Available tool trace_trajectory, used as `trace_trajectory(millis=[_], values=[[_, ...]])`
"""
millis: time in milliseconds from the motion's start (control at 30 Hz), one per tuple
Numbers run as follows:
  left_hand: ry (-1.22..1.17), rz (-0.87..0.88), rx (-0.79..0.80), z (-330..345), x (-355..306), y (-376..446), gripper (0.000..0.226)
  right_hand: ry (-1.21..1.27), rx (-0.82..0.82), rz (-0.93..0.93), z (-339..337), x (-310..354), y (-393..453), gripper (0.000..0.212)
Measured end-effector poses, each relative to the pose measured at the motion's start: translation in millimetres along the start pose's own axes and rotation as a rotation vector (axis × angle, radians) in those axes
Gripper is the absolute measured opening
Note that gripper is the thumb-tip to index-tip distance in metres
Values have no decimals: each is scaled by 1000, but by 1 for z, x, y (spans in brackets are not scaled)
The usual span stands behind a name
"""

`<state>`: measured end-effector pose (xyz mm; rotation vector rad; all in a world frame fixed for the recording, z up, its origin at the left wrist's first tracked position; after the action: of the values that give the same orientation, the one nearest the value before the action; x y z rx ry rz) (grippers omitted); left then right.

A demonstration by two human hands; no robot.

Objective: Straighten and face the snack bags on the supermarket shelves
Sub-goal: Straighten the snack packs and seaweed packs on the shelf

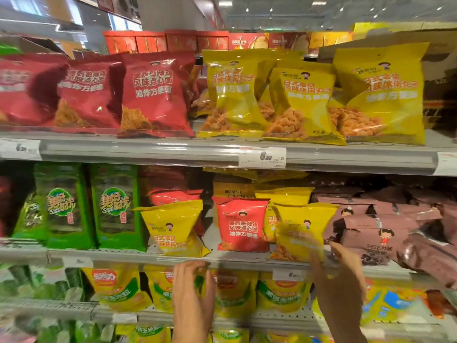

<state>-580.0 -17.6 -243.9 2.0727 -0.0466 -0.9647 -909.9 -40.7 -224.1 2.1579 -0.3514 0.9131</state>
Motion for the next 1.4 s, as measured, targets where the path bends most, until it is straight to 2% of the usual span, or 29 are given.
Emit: trace_trajectory(millis=[67,133,167,267,367,467,700,767,900,1000,1167,1400], values=[[9,-127,-117,-25,29,7,31,42,-73,-18,5,11,-14,29],[14,-237,-153,-42,56,16,52,82,-65,-53,22,32,-29,27],[19,-238,-139,-47,65,22,61,93,-56,-78,32,46,-35,28],[-57,-228,19,-47,83,41,80,81,18,-108,67,81,-43,40],[-280,-299,219,-36,88,59,89,164,246,21,107,90,-40,66],[-401,-272,352,-23,90,72,87,262,369,166,131,89,-39,80],[-388,-339,434,-15,110,89,77,204,462,187,153,89,-23,87],[-367,-344,435,-15,109,94,75,205,492,179,156,89,-20,81],[-327,-350,436,-13,107,101,64,190,556,152,162,91,-13,52],[-327,-382,434,-11,110,101,62,201,576,164,165,90,-14,47],[-346,-464,427,-8,118,99,63,302,535,147,159,97,-18,58],[-383,-483,360,-3,102,91,43,458,391,169,112,95,-14,57]])
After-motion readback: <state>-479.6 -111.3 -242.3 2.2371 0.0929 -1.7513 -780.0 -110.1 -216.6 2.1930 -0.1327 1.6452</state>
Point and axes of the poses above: each hand's wrist, its own y-axis towards the middle knuckle, its own z-axis out of the palm, x = y × z, the point moved 8 cm from there along y, towards the middle knuckle
